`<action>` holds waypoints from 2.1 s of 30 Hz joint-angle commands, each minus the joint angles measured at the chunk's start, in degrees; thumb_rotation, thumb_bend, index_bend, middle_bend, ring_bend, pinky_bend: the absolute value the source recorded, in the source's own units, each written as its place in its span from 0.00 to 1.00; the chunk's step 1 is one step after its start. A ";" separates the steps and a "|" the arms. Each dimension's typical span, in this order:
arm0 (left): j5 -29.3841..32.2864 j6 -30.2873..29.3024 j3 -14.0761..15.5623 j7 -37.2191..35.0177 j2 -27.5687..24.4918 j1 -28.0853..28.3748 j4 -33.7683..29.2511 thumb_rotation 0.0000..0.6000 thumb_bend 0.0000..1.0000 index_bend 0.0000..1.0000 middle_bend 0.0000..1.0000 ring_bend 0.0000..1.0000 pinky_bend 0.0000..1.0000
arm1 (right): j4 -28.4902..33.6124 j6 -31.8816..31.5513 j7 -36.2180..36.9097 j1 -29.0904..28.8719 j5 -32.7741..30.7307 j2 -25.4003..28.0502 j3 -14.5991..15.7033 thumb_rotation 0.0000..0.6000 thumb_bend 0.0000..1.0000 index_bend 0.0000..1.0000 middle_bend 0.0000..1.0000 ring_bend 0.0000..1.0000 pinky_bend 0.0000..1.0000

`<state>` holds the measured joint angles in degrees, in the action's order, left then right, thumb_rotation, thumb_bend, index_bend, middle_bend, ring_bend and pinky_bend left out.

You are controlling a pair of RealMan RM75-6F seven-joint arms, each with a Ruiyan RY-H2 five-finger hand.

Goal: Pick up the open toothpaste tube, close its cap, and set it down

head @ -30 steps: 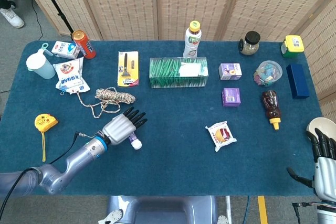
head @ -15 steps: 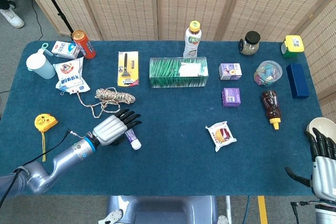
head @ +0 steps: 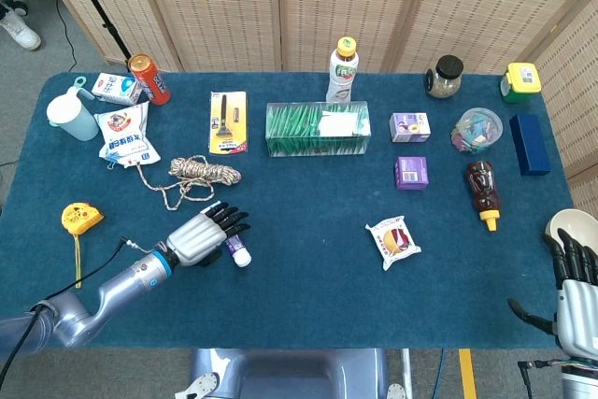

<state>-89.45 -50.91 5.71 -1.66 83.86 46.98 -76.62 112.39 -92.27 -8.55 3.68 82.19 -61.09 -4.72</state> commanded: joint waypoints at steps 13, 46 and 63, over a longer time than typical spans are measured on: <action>6.16 -2.86 -8.30 7.00 10.03 -0.46 5.12 1.00 0.45 0.22 0.15 0.12 0.09 | -0.48 -0.54 0.65 0.59 -0.24 -0.02 0.11 1.00 0.00 0.09 0.02 0.00 0.00; 12.52 -2.97 -9.39 14.03 10.45 -4.39 0.26 1.00 0.45 0.27 0.22 0.22 0.23 | -0.70 -0.67 1.13 1.03 -0.04 0.07 0.23 1.00 0.00 0.09 0.02 0.00 0.00; 14.03 -2.23 -9.95 16.16 12.15 -4.45 1.18 1.00 0.45 0.31 0.28 0.28 0.29 | -0.59 -1.28 1.33 1.53 0.17 0.37 0.27 1.00 0.00 0.09 0.02 0.00 0.00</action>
<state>-75.43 -53.13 -4.24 14.50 95.99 42.55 -75.45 111.79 -93.56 -7.22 5.20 82.37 -60.72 -4.45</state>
